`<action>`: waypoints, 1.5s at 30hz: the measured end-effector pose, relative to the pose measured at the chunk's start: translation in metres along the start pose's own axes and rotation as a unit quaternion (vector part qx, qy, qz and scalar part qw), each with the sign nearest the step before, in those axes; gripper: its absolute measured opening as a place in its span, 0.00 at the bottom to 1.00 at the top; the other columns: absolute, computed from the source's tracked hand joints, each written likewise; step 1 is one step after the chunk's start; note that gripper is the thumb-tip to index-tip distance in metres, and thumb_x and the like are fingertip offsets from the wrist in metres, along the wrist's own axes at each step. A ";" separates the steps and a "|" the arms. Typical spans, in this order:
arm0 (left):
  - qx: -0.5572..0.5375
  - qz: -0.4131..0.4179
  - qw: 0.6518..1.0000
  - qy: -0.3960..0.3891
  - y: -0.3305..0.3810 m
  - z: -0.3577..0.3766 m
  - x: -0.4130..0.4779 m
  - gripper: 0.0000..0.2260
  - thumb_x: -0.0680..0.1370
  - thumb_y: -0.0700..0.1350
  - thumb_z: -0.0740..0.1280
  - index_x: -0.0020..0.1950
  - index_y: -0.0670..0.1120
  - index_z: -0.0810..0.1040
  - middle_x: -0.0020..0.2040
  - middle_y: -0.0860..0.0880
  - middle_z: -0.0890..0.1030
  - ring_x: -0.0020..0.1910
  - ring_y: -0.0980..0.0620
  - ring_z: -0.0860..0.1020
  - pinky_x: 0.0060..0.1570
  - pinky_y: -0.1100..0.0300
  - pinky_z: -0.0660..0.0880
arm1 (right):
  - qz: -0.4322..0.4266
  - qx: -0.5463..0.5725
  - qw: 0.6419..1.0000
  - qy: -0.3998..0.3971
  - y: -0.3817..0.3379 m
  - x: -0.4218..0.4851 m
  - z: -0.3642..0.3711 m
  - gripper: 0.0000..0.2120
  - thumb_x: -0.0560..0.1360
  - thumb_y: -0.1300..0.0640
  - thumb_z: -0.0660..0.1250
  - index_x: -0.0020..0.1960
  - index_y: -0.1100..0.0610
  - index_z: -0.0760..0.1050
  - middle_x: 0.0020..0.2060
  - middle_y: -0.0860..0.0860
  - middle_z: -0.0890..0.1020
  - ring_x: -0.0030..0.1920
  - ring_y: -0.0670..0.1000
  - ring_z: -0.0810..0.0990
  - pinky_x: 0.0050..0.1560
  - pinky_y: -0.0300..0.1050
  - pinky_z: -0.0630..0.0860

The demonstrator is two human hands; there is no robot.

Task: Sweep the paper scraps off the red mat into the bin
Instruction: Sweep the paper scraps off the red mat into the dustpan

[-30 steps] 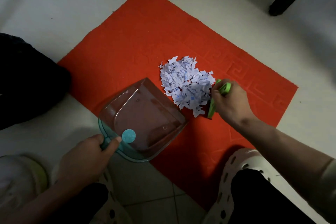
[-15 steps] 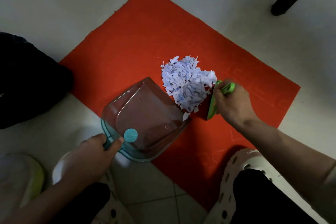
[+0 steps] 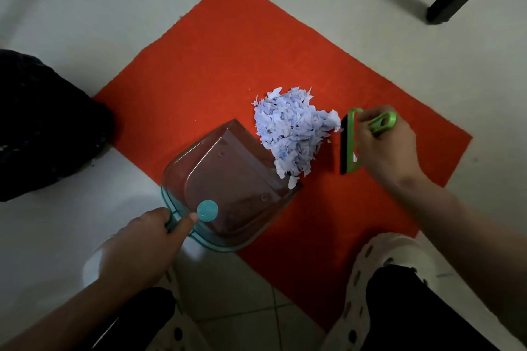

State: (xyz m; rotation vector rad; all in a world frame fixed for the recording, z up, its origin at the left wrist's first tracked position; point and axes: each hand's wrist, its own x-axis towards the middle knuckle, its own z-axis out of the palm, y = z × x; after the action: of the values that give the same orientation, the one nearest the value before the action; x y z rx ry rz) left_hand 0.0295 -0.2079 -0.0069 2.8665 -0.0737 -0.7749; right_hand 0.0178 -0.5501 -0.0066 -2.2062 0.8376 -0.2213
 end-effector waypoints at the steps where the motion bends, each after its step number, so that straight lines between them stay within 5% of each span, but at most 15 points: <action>1: -0.002 0.001 1.000 -0.005 -0.001 0.000 0.001 0.22 0.78 0.64 0.57 0.36 0.48 0.72 0.31 0.50 0.76 0.30 0.55 0.76 0.29 0.63 0.67 | 0.000 0.001 1.000 0.015 0.000 0.004 -0.001 0.05 0.77 0.58 0.63 0.51 0.57 0.75 0.40 0.52 0.78 0.38 0.53 0.76 0.36 0.40 0.66; 6: -0.013 0.002 1.000 -0.002 -0.001 0.003 0.001 0.22 0.78 0.64 0.57 0.37 0.48 0.72 0.32 0.50 0.76 0.31 0.54 0.76 0.31 0.62 0.68 | -0.006 -0.044 0.999 0.019 0.003 0.027 0.000 0.08 0.76 0.62 0.62 0.51 0.57 0.78 0.49 0.58 0.79 0.47 0.58 0.77 0.45 0.50 0.74; 12: -0.002 0.005 1.000 -0.004 -0.001 0.005 0.003 0.18 0.78 0.61 0.60 0.37 0.49 0.72 0.32 0.51 0.76 0.31 0.55 0.76 0.31 0.62 0.67 | -0.043 -0.094 0.994 -0.046 -0.002 0.025 0.013 0.06 0.77 0.60 0.64 0.50 0.55 0.80 0.46 0.57 0.82 0.42 0.58 0.80 0.42 0.49 0.77; 15: -0.001 0.000 1.000 -0.002 -0.002 0.006 0.003 0.18 0.78 0.61 0.60 0.37 0.50 0.72 0.32 0.51 0.76 0.32 0.55 0.76 0.31 0.62 0.68 | -0.065 -0.067 0.992 -0.085 -0.010 0.015 0.014 0.07 0.76 0.62 0.65 0.49 0.54 0.80 0.39 0.53 0.80 0.33 0.50 0.77 0.34 0.39 0.72; 18: -0.010 0.002 1.000 -0.006 -0.003 0.008 0.004 0.17 0.78 0.60 0.61 0.37 0.49 0.72 0.32 0.50 0.77 0.31 0.55 0.76 0.32 0.61 0.70 | -0.057 -0.049 0.996 -0.052 -0.015 0.009 0.004 0.08 0.76 0.63 0.64 0.49 0.55 0.80 0.40 0.50 0.79 0.38 0.49 0.76 0.35 0.38 0.67; 22: -0.009 0.000 1.000 -0.009 -0.001 0.007 0.002 0.17 0.79 0.60 0.60 0.38 0.49 0.72 0.32 0.50 0.76 0.31 0.55 0.76 0.31 0.62 0.68 | -0.034 -0.035 0.998 -0.030 -0.007 0.005 -0.014 0.06 0.79 0.61 0.61 0.46 0.57 0.76 0.34 0.44 0.78 0.33 0.35 0.78 0.30 0.29 0.70; 26: -0.017 0.002 1.000 0.000 0.003 0.004 0.000 0.18 0.79 0.59 0.61 0.37 0.48 0.72 0.32 0.49 0.76 0.32 0.54 0.76 0.30 0.61 0.67 | -0.001 -0.084 0.996 -0.032 0.009 0.003 -0.016 0.10 0.80 0.58 0.59 0.47 0.62 0.76 0.37 0.55 0.80 0.35 0.52 0.80 0.35 0.47 0.77; 31: -0.022 -0.001 1.000 0.001 0.004 0.006 0.001 0.18 0.78 0.59 0.62 0.37 0.47 0.73 0.31 0.48 0.76 0.31 0.52 0.76 0.31 0.61 0.70 | -0.013 -0.036 0.994 -0.098 -0.001 -0.009 0.006 0.09 0.75 0.65 0.61 0.45 0.55 0.77 0.32 0.47 0.77 0.28 0.41 0.74 0.29 0.31 0.67; 40: -0.036 0.002 0.999 -0.009 0.002 0.007 0.001 0.18 0.78 0.59 0.62 0.36 0.47 0.73 0.31 0.48 0.76 0.30 0.52 0.76 0.31 0.60 0.70 | -0.031 -0.064 0.996 -0.049 0.006 0.001 -0.003 0.07 0.77 0.60 0.61 0.45 0.60 0.77 0.37 0.55 0.80 0.35 0.52 0.78 0.34 0.44 0.72; 43: -0.030 0.005 1.000 -0.006 0.002 0.005 0.000 0.18 0.78 0.59 0.62 0.36 0.47 0.73 0.31 0.48 0.76 0.31 0.52 0.76 0.31 0.60 0.70 | -0.030 -0.083 0.995 -0.052 0.009 -0.004 0.004 0.07 0.77 0.61 0.61 0.46 0.61 0.77 0.45 0.60 0.80 0.43 0.59 0.79 0.44 0.54 0.77; 45: -0.031 0.008 0.999 -0.011 0.002 0.006 0.000 0.18 0.78 0.59 0.62 0.36 0.47 0.73 0.31 0.48 0.76 0.30 0.52 0.76 0.31 0.60 0.70 | -0.038 -0.069 0.994 -0.074 0.004 -0.010 0.011 0.06 0.75 0.63 0.62 0.46 0.59 0.78 0.45 0.59 0.80 0.44 0.59 0.79 0.46 0.51 0.76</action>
State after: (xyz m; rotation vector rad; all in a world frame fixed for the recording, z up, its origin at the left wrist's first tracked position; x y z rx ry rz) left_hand 0.0267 -0.2110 -0.0112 2.7962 -0.0742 -0.7914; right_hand 0.0127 -0.5395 -0.0159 -2.3526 0.7061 -0.0360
